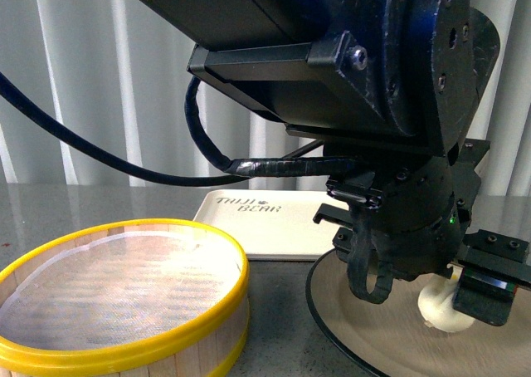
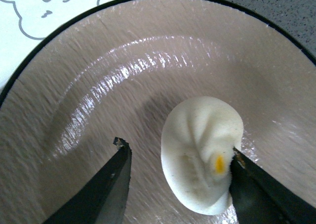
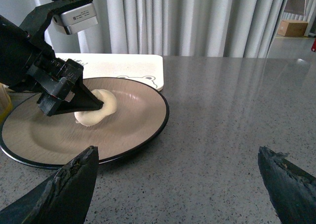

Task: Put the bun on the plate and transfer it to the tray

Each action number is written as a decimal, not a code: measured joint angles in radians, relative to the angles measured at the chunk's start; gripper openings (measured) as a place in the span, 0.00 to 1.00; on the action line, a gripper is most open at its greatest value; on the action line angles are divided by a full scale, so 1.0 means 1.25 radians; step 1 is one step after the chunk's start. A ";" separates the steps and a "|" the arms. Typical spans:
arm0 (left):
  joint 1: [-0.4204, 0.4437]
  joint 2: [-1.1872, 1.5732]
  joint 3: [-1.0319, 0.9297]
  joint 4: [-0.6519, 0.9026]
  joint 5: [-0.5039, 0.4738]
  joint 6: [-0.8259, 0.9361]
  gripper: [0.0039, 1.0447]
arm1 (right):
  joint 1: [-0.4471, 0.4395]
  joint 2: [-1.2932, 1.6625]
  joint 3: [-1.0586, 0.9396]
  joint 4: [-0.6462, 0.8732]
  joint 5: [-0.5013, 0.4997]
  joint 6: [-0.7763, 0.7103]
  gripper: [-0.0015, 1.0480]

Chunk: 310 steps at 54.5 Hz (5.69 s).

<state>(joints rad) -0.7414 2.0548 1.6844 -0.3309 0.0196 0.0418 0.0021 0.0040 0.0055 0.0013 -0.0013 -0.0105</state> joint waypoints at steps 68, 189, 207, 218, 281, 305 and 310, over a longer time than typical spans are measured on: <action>0.313 -0.110 -0.025 0.055 0.046 -0.365 0.94 | 0.000 0.000 0.000 0.000 0.000 0.000 0.92; 0.592 -1.195 -1.326 0.706 -0.016 -0.039 0.04 | 0.000 0.000 0.000 0.000 0.000 0.000 0.92; 0.592 -1.345 -1.327 0.565 -0.016 -0.039 0.04 | 0.000 0.000 0.000 0.000 0.000 0.000 0.92; 0.592 -1.415 -1.327 0.496 -0.016 -0.039 0.04 | 0.000 0.000 0.000 0.000 0.000 0.000 0.92; 0.592 -1.641 -1.327 0.265 -0.016 -0.039 0.75 | 0.000 0.000 0.000 0.000 0.000 0.000 0.92; 0.592 -1.641 -1.327 0.265 -0.016 -0.037 0.94 | 0.000 0.000 0.000 0.000 0.000 0.000 0.92; 0.592 -1.641 -1.327 0.265 -0.016 -0.038 0.94 | 0.045 0.092 0.076 -0.170 0.153 0.127 0.92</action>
<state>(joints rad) -0.0017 0.0040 0.0261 0.0006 -0.0010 -0.0051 0.0589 0.1196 0.1005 -0.2108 0.1902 0.1478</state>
